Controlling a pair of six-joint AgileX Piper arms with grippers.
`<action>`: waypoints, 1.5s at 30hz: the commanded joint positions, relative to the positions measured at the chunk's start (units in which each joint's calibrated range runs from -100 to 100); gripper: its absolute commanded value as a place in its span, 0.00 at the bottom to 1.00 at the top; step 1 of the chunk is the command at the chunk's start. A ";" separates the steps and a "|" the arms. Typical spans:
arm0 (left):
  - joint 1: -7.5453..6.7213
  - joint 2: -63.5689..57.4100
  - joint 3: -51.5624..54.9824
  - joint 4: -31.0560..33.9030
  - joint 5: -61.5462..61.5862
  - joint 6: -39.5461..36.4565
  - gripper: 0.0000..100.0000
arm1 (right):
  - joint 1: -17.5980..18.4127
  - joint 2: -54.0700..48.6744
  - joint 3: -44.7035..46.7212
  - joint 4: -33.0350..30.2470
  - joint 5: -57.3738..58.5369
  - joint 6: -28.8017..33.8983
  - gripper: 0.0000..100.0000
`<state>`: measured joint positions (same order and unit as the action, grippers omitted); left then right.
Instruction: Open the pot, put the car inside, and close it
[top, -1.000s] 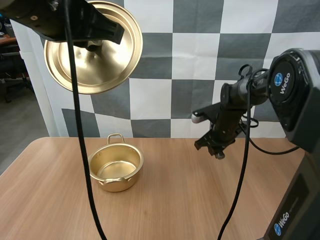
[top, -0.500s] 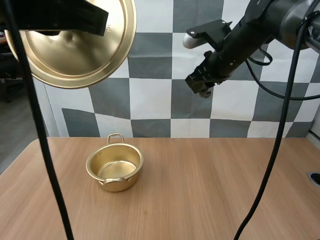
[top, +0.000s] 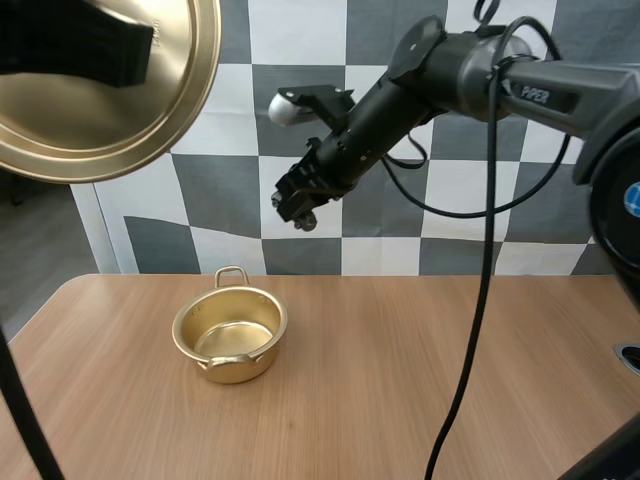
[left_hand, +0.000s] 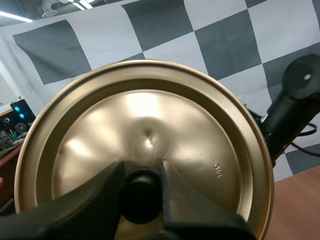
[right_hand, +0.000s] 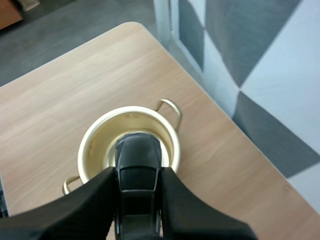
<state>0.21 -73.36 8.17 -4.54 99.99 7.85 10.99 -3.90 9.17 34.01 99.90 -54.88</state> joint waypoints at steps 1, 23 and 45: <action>0.02 -0.14 0.09 -0.97 0.01 0.04 0.00 | 2.65 2.35 -0.03 0.04 0.10 0.09 0.00; 0.02 -0.92 0.09 -4.16 0.01 0.04 0.00 | 6.58 16.52 0.02 1.34 0.10 0.09 0.00; 0.88 -1.05 0.09 -4.18 0.01 0.04 0.00 | 10.02 26.89 -4.67 0.77 -4.70 -1.10 0.00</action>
<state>1.05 -74.32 8.29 -8.75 99.99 7.85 20.99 22.17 5.65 35.07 95.33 -56.06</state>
